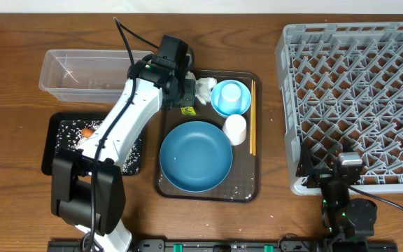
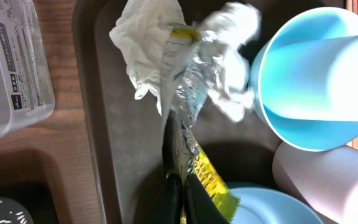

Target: Sort waste into correct bins and load items into the dishwasher rack

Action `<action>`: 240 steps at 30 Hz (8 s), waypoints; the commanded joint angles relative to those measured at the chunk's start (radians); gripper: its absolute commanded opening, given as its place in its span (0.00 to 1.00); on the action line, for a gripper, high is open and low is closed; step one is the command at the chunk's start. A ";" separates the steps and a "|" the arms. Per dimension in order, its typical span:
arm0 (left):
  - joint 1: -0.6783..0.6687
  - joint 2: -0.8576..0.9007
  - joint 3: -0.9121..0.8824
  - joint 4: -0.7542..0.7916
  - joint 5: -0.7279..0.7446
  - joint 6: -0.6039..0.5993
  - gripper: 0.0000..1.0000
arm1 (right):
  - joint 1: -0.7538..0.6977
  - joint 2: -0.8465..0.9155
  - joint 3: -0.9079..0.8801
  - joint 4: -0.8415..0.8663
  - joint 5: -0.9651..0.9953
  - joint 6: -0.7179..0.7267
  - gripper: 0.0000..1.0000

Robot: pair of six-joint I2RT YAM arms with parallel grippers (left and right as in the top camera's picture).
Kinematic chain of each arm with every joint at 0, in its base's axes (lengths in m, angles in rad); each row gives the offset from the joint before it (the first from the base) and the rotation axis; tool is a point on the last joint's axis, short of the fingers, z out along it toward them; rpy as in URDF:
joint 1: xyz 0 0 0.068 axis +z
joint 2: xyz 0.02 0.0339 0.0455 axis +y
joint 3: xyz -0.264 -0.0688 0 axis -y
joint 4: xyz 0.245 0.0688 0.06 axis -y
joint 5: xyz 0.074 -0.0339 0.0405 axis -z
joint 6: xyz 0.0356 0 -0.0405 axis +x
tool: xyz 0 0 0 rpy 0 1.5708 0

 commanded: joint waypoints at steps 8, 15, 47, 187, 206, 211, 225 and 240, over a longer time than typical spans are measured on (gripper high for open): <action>0.001 -0.042 0.015 0.000 -0.056 0.009 0.06 | 0.003 -0.003 -0.002 -0.004 0.000 0.010 0.99; 0.002 -0.119 0.014 0.061 -0.195 0.008 0.06 | 0.003 -0.003 -0.002 -0.004 0.000 0.010 0.99; 0.306 -0.003 0.013 0.233 -0.402 -0.748 0.07 | 0.003 -0.003 -0.002 -0.004 0.000 0.010 0.99; 0.317 0.041 0.013 0.258 -0.346 -0.507 0.57 | 0.003 -0.003 -0.002 -0.004 0.000 0.010 0.99; 0.084 0.064 0.013 0.224 0.008 -0.136 0.62 | 0.003 -0.003 -0.002 -0.004 0.000 0.010 0.99; 0.010 0.132 0.013 0.248 -0.105 -0.135 0.62 | 0.003 -0.002 -0.002 -0.004 0.000 0.010 0.99; 0.004 0.327 0.013 0.282 -0.140 -0.087 0.62 | 0.003 -0.003 -0.002 -0.004 0.000 0.010 0.99; 0.006 0.163 0.013 0.286 -0.140 -0.089 0.06 | 0.003 -0.002 -0.002 -0.004 0.000 0.010 0.99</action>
